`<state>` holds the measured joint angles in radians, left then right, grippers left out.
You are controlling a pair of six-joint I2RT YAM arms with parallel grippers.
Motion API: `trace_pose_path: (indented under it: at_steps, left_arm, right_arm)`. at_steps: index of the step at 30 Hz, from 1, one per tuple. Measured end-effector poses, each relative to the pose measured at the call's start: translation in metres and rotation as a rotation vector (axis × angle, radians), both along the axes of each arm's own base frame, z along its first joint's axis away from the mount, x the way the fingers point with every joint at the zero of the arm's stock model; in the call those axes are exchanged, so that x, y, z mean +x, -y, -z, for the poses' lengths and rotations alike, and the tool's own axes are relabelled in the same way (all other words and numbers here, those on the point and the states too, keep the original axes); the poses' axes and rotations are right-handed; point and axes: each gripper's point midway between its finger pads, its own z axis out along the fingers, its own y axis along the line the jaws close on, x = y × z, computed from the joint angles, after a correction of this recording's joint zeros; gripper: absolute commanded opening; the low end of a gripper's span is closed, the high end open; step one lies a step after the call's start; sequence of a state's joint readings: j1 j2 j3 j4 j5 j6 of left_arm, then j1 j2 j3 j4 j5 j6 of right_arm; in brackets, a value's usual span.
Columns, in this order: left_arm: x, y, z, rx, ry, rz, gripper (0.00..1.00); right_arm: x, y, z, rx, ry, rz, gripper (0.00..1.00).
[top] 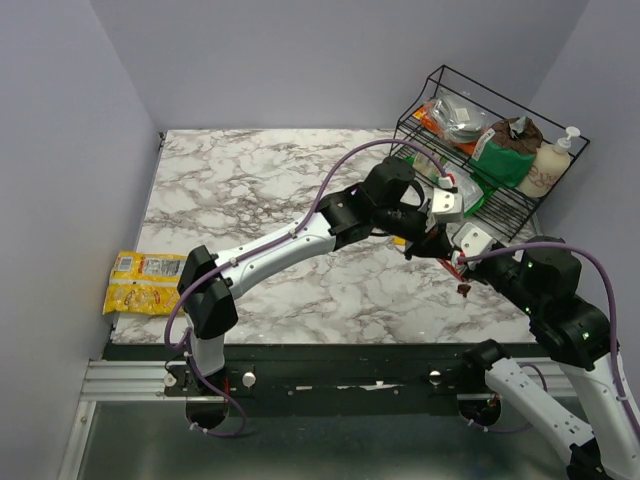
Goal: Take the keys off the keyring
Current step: Remove the key from the keyring.
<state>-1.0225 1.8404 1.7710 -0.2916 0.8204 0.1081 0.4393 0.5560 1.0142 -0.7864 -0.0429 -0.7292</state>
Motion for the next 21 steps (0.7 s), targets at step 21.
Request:
trace_pose_path:
  at_steps: [21]
  left_arm:
    - [-0.021, 0.007, 0.001, 0.036, -0.093, 0.005, 0.0]
  right_arm:
    - [-0.033, -0.003, -0.003, 0.012, -0.038, -0.092, 0.01]
